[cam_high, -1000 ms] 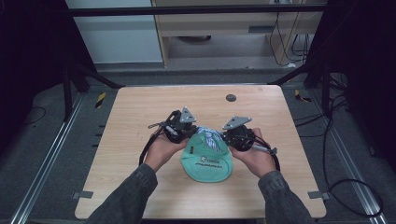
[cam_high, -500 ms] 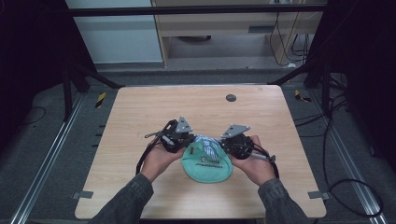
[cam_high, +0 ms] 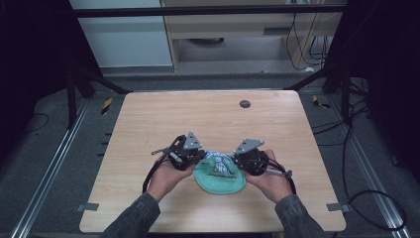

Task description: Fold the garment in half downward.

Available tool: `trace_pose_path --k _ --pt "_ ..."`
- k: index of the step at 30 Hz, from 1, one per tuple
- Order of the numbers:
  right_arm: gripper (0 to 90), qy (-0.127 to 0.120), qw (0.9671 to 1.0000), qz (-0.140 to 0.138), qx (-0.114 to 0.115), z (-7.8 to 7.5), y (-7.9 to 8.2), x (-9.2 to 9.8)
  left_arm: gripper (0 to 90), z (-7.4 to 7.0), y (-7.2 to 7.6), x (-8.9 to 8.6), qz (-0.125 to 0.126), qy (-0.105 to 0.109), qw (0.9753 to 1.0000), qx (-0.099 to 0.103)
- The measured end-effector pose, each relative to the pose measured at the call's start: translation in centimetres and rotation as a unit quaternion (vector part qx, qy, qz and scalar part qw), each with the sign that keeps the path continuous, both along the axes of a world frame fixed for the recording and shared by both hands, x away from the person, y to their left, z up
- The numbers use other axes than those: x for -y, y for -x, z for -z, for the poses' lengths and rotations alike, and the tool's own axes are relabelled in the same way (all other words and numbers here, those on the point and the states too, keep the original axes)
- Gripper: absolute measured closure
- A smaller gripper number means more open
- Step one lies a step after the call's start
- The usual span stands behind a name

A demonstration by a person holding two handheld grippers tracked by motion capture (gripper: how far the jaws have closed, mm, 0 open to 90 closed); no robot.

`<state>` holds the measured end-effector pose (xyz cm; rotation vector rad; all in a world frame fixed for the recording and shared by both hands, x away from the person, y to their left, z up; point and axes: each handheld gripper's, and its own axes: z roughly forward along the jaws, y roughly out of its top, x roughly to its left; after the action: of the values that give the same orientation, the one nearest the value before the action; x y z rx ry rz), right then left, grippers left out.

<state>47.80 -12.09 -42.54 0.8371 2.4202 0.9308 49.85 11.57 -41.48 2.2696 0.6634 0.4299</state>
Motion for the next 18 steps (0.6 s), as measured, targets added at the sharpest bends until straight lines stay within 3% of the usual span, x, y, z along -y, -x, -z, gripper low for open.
trace_pose_path --k 18 --pt "83.3 0.008 0.9998 -0.016 -0.009 0.7 0.7 0.1 86.2 1.4 1.4 -0.5 0.009 0.003 0.9999 -0.011"
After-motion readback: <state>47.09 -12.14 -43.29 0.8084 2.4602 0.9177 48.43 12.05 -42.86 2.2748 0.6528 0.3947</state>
